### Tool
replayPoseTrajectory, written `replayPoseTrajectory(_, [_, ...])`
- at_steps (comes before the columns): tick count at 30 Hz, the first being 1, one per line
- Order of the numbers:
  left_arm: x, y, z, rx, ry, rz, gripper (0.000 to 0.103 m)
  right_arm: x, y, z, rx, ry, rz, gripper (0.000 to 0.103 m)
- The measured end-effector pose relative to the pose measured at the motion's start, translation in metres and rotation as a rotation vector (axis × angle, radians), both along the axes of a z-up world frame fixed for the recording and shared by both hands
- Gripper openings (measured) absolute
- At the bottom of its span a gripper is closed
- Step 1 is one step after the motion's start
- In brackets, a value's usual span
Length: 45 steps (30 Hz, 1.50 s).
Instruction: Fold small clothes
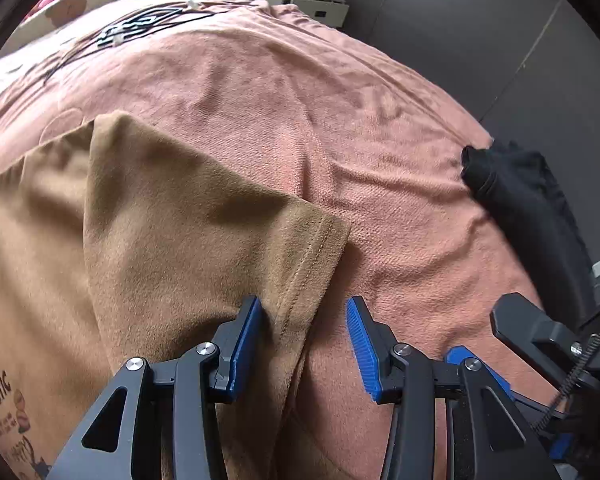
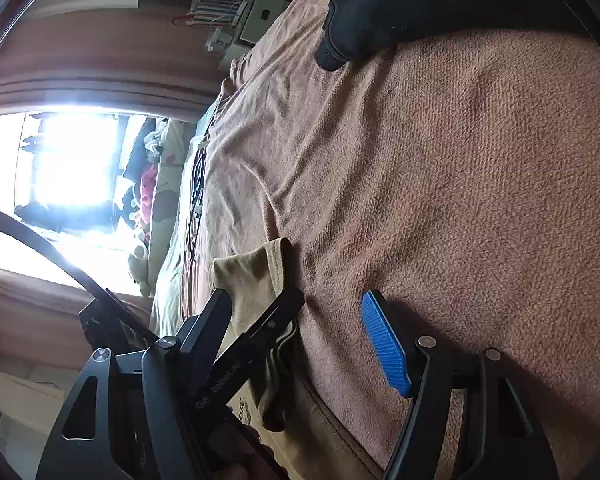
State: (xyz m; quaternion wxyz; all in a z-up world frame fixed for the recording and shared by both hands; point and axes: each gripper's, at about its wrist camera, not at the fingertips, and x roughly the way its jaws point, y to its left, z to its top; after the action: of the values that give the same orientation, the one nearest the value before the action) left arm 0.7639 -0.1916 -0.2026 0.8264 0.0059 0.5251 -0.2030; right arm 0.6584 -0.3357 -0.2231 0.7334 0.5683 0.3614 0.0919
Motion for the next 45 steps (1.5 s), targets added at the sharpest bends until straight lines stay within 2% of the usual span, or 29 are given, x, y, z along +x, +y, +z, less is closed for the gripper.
replayPoseTrajectory(3, [0.005, 0.000, 0.001, 0.056, -0.015, 0.019, 0.016, -0.002, -0.003, -0.004, 0.000, -0.003, 0.003, 0.067])
replayPoseTrajectory(5, [0.009, 0.010, 0.003, 0.016, 0.005, 0.042, 0.011, 0.007, -0.002, -0.006, 0.005, -0.011, 0.007, 0.067])
replayPoseTrajectory(10, [0.007, 0.035, 0.025, -0.122, 0.001, 0.070, 0.010, 0.011, 0.002, -0.001, -0.027, -0.040, 0.030, 0.067])
replayPoseTrajectory(12, [0.005, 0.049, 0.037, -0.149, -0.010, 0.090, 0.010, 0.012, 0.006, 0.002, -0.039, -0.062, 0.049, 0.067])
replayPoseTrajectory(17, [-0.007, 0.083, 0.060, -0.158, -0.050, 0.140, 0.010, 0.019, 0.023, 0.007, -0.069, -0.117, 0.120, 0.066])
replayPoseTrajectory(20, [-0.016, 0.109, 0.069, -0.157, -0.063, 0.183, 0.010, 0.027, 0.036, 0.008, -0.086, -0.144, 0.182, 0.054])
replayPoseTrajectory(25, [-0.028, 0.145, 0.076, -0.135, -0.099, 0.259, 0.010, 0.042, 0.051, 0.007, -0.112, -0.158, 0.272, 0.048])
replayPoseTrajectory(35, [-0.026, 0.193, 0.057, -0.125, -0.059, 0.380, 0.010, 0.069, 0.077, 0.001, -0.155, -0.172, 0.339, 0.046])
replayPoseTrajectory(38, [-0.024, 0.197, 0.049, -0.057, -0.048, 0.369, 0.028, 0.073, 0.082, -0.001, -0.173, -0.145, 0.349, 0.046])
replayPoseTrajectory(40, [-0.026, 0.205, 0.046, -0.039, -0.056, 0.389, 0.048, 0.076, 0.082, -0.001, -0.177, -0.137, 0.345, 0.046])
replayPoseTrajectory(42, [-0.026, 0.217, 0.045, -0.048, -0.071, 0.424, 0.055, 0.078, 0.083, 0.004, -0.184, -0.146, 0.341, 0.046])
replayPoseTrajectory(45, [-0.023, 0.227, 0.042, -0.018, -0.076, 0.456, 0.055, 0.076, 0.083, 0.013, -0.199, -0.167, 0.338, 0.046])
